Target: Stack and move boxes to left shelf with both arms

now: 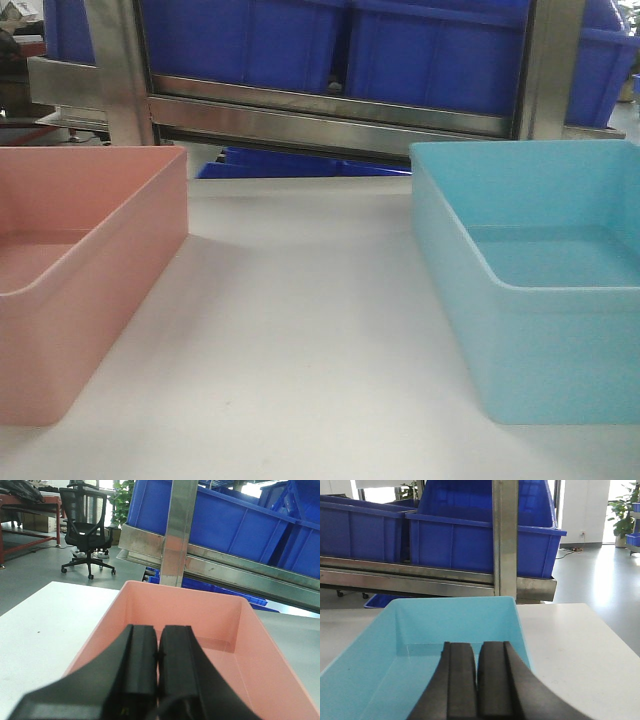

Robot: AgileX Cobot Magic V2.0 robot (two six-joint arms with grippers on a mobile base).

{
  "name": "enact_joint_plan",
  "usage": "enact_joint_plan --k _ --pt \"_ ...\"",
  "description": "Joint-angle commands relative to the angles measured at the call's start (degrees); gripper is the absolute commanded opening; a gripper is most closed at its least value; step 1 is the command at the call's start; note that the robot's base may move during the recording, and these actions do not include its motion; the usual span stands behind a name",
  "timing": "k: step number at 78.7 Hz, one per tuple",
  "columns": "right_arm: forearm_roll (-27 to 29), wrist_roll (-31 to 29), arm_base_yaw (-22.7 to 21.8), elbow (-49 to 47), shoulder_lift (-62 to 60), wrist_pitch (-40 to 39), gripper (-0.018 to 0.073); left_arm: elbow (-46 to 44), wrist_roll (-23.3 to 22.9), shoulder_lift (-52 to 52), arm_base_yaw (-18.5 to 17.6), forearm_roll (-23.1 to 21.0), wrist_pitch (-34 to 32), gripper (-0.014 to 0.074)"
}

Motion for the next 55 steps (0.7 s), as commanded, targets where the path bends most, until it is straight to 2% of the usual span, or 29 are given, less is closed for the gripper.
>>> enact_joint_plan --k 1,43,55 --pt "-0.1 -0.6 0.0 -1.3 -1.1 -5.4 0.0052 -0.3 -0.5 -0.9 0.0 0.1 -4.9 -0.0001" --pt "-0.1 -0.6 0.0 -1.3 -1.1 -5.4 0.0052 -0.3 -0.5 -0.9 0.0 0.1 -4.6 -0.0001" --pt "-0.1 -0.6 0.0 -1.3 -1.1 -5.4 0.0052 -2.7 -0.5 0.2 0.0 0.0 3.3 -0.0001"
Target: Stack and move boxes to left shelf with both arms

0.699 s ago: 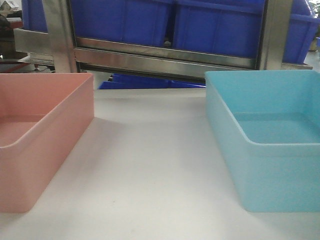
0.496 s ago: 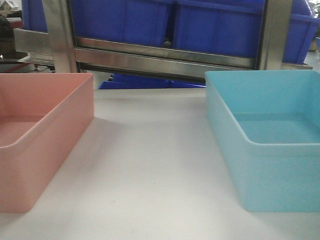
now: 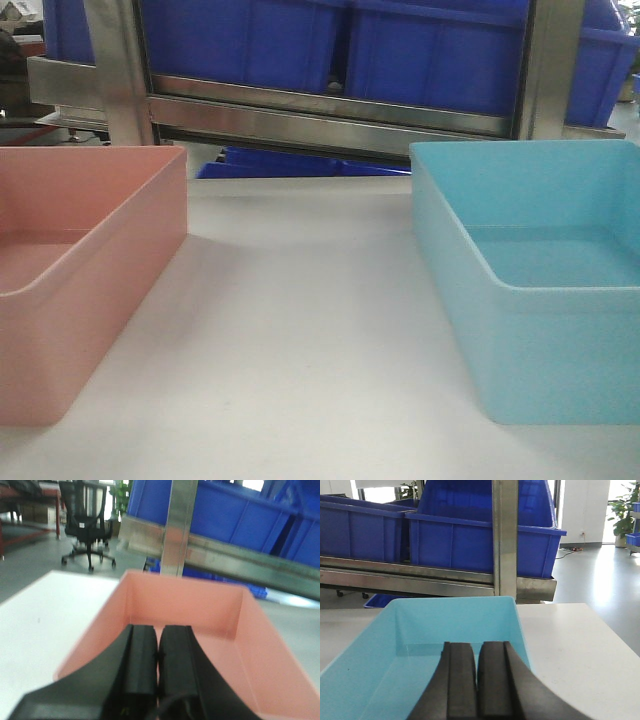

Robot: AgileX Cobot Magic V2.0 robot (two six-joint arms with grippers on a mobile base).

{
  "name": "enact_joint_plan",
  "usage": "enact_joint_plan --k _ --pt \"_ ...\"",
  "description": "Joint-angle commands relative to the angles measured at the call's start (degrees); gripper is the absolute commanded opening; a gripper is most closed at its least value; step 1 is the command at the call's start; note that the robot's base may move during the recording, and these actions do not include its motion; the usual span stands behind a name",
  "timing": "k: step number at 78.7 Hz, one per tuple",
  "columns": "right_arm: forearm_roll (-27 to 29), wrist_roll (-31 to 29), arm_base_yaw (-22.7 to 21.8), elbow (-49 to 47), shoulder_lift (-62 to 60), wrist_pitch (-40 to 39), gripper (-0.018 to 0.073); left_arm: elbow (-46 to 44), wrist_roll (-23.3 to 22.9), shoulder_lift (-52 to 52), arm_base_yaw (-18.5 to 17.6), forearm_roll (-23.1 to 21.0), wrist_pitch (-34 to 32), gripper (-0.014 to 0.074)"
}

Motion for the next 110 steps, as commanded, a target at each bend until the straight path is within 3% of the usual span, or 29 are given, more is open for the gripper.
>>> enact_joint_plan --k 1,17,30,43,57,77,84,92,97,110 --pt "-0.1 -0.6 0.0 -1.3 -1.1 -5.4 0.0052 -3.2 -0.5 0.3 0.0 0.0 -1.3 -0.0001" --pt "-0.1 -0.6 0.0 -1.3 -1.1 -5.4 0.0052 -10.5 -0.4 6.4 0.0 4.1 5.2 -0.0001" --pt "-0.1 -0.6 0.0 -1.3 -1.1 -5.4 0.0052 -17.8 -0.4 15.3 0.0 6.9 6.8 0.0" --pt "-0.1 -0.6 0.0 -1.3 -1.1 -5.4 0.0052 -25.7 -0.4 25.1 0.0 6.9 14.6 0.0" --pt "-0.1 -0.6 0.0 -1.3 -1.1 -5.4 0.0052 -35.0 -0.4 37.6 0.0 1.9 23.5 0.0" --pt "-0.1 -0.6 0.0 -1.3 -1.1 -5.4 0.0052 -47.1 1.1 56.2 0.0 1.6 35.5 0.0005" --pt "-0.1 -0.6 0.0 -1.3 -1.1 -5.4 0.0052 -51.7 6.1 62.4 0.0 1.6 38.7 0.0106" --pt "-0.1 -0.6 0.0 -1.3 -1.1 -5.4 0.0052 -56.8 9.4 69.5 1.1 1.8 39.6 0.0379" --pt "-0.1 -0.6 0.0 -1.3 -1.1 -5.4 0.0052 -61.2 9.4 73.9 2.9 2.2 41.3 0.0486" --pt "-0.1 -0.6 0.0 -1.3 -1.1 -5.4 0.0052 -74.7 10.8 87.6 8.0 2.6 50.5 0.0465"
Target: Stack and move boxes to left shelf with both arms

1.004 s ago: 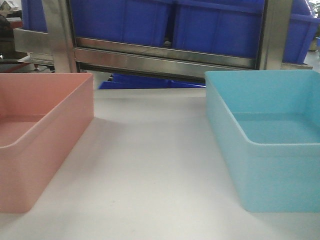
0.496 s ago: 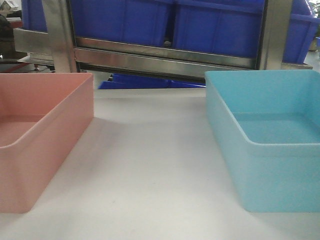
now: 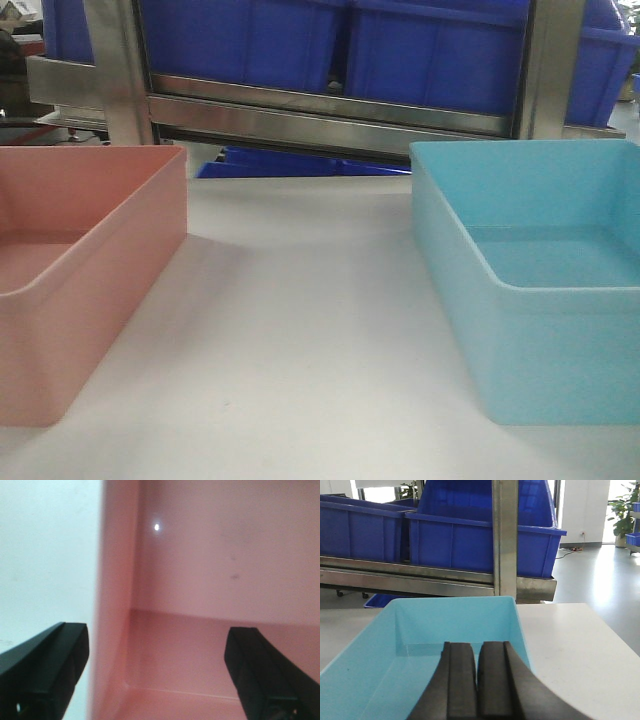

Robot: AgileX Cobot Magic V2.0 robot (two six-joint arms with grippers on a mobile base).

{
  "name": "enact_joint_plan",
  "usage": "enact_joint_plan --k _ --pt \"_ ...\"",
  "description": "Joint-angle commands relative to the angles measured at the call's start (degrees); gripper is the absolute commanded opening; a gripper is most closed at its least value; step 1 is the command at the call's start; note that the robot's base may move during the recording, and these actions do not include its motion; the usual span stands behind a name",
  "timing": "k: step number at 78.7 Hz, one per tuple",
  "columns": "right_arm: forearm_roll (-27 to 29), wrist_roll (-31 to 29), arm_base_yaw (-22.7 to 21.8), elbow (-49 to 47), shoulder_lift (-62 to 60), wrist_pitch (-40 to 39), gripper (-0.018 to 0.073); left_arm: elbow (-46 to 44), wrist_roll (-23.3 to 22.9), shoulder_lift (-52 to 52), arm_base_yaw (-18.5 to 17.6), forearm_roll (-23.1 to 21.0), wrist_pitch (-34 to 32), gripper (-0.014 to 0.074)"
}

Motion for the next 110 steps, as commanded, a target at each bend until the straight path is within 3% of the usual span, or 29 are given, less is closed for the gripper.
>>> enact_joint_plan --k 1,8,21,42,51,64,75,84,96,110 --pt "-0.1 -0.6 0.0 -1.3 -1.1 -5.4 0.0052 -7.6 1.5 4.5 1.8 0.1 3.0 0.0461" --pt "-0.1 -0.6 0.0 -1.3 -1.1 -5.4 0.0052 -14.0 4.5 11.2 2.8 0.1 6.9 0.043" --pt "-0.1 -0.6 0.0 -1.3 -1.1 -5.4 0.0052 -21.7 5.3 20.2 4.1 0.1 9.1 0.0409" --pt "-0.1 -0.6 0.0 -1.3 -1.1 -5.4 0.0052 -23.2 5.3 25.7 4.6 0.1 8.9 0.0384" --pt "-0.1 -0.6 0.0 -1.3 -1.1 -5.4 0.0052 -23.2 5.3 26.2 4.6 0.1 8.8 0.0257" --pt "-0.1 -0.6 0.0 -1.3 -1.1 -5.4 0.0052 -23.2 5.3 26.7 4.6 0.1 9.9 -0.0018" --pt "-0.1 -0.6 0.0 -1.3 -1.1 -5.4 0.0052 -23.2 5.3 26.4 4.6 -0.3 11.1 -0.0004" --pt "-0.1 -0.6 0.0 -1.3 -1.1 -5.4 0.0052 -23.3 5.1 24.5 4.6 -3.3 14.1 -0.0004" --pt "-0.1 -0.6 0.0 -1.3 -1.1 -5.4 0.0052 -23.3 1.8 20.4 3.4 -5.5 15.9 -0.0003" --pt "-0.1 -0.6 0.0 -1.3 -1.1 -5.4 0.0052 -23.3 -2.6 16.4 1.3 -13.1 16.3 -0.0003"
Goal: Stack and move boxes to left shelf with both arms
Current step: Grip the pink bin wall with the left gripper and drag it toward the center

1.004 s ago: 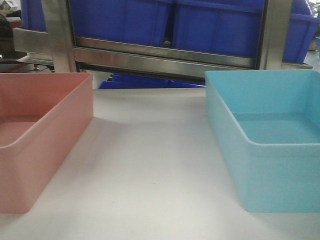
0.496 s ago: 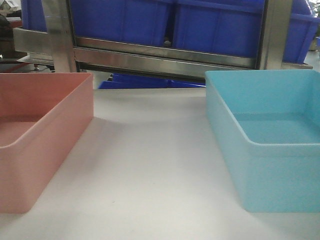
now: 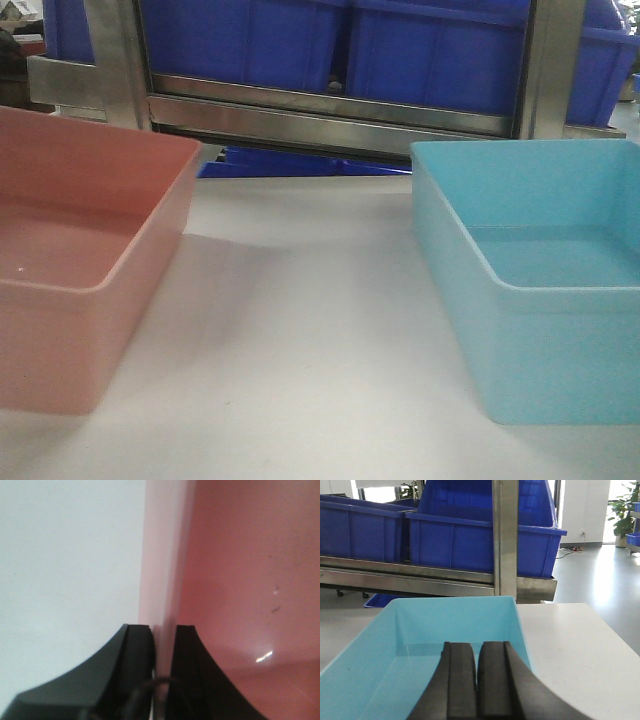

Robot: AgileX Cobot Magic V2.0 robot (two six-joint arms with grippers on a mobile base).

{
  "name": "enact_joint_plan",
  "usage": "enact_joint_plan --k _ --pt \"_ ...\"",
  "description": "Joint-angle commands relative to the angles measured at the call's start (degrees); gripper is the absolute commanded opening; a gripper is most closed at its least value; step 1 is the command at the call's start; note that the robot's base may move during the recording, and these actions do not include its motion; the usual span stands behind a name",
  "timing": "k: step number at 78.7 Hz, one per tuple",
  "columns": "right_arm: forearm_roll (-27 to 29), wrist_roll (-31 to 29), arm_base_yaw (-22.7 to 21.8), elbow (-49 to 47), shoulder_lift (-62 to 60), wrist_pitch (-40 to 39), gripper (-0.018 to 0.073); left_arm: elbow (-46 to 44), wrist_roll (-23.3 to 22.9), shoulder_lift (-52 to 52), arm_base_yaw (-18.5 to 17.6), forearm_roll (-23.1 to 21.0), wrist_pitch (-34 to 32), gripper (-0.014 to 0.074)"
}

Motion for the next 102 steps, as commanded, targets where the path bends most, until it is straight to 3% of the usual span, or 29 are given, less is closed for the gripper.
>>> enact_joint_plan --k 1,14,28,42,65,102 --pt "-0.1 -0.6 0.0 -1.3 -1.1 -5.4 0.0052 -1.8 -2.9 -5.2 -1.6 -7.4 0.3 -0.0003" --pt "-0.1 -0.6 0.0 -1.3 -1.1 -5.4 0.0052 -1.8 -4.6 -5.7 -7.5 -10.5 0.5 -0.0003" --pt "-0.1 -0.6 0.0 -1.3 -1.1 -5.4 0.0052 -1.4 -13.7 -5.6 -17.0 -11.0 -3.6 -0.0003" --pt "-0.1 -0.6 0.0 -1.3 -1.1 -5.4 0.0052 1.3 -19.2 -5.6 -22.9 -10.8 -9.6 -0.0003" --pt "-0.1 -0.6 0.0 -1.3 -1.1 -5.4 0.0052 7.9 -23.0 -5.5 -29.7 -10.6 -17.8 -0.0001" --pt "-0.1 -0.6 0.0 -1.3 -1.1 -5.4 0.0052 10.2 -23.6 -3.8 -34.3 -9.3 -18.0 -0.0001"
